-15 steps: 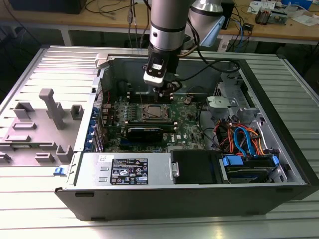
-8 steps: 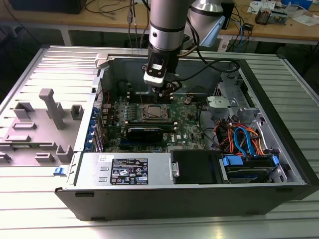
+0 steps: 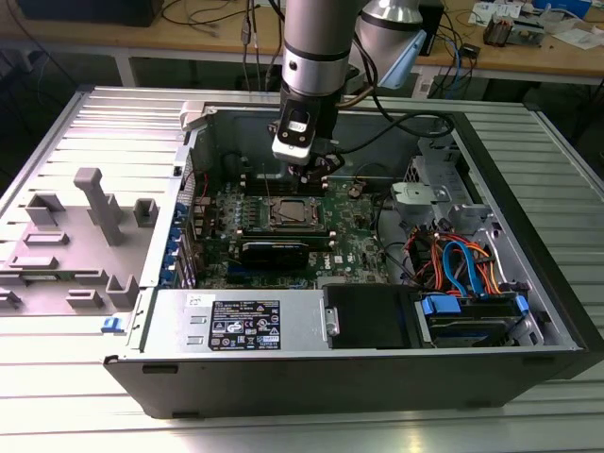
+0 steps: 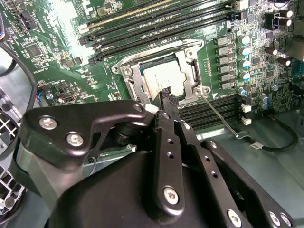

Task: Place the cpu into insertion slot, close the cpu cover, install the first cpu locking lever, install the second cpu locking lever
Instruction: 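Install the first cpu locking lever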

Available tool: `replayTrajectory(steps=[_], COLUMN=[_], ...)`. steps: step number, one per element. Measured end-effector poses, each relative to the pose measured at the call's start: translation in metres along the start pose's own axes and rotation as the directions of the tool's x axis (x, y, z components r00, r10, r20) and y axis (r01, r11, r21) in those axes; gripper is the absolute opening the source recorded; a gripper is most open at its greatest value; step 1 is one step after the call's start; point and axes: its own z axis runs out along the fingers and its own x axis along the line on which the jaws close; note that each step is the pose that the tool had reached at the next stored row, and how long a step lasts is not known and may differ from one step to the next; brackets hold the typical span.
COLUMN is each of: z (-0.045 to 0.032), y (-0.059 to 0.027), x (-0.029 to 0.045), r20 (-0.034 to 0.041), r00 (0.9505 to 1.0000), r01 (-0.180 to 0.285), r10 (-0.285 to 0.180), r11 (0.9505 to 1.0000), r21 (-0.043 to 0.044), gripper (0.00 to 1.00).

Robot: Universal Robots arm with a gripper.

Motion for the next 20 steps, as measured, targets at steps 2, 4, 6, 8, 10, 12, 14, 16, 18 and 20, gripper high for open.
replayTrajectory(steps=[2,4,6,8,10,12,14,16,18,20], z=[0.0,0.0,0.0,0.0,0.0,0.0,0.0,0.0,0.0,0.0], y=[0.0,0.0,0.0,0.0,0.0,0.0,0.0,0.0,0.0,0.0], x=[0.0,0.0,0.0,0.0,0.0,0.0,0.0,0.0,0.0,0.0], r20=[0.0001,0.0,0.0,-0.0001,-0.0002,-0.0005,-0.0009,-0.0011,-0.0011,-0.0011], r00=[1.0,1.0,0.9998,0.9973,0.9924,0.985,0.975,0.9679,0.9676,0.9673], r01=[0.003,0.007,0.019,0.073,0.123,0.173,0.222,0.251,0.252,0.253], r10=[-0.003,-0.007,-0.019,-0.073,-0.123,-0.173,-0.222,-0.251,-0.252,-0.253], r11=[1.0,1.0,0.9998,0.9973,0.9924,0.9849,0.9749,0.9678,0.9676,0.9673], r21=[0.0001,0.0003,0.0007,0.0026,0.0044,0.0062,0.008,0.0092,0.0091,0.0092], gripper=[0.11,0.11,0.11,0.11,0.11,0.11,0.11,0.11,0.11,0.11])
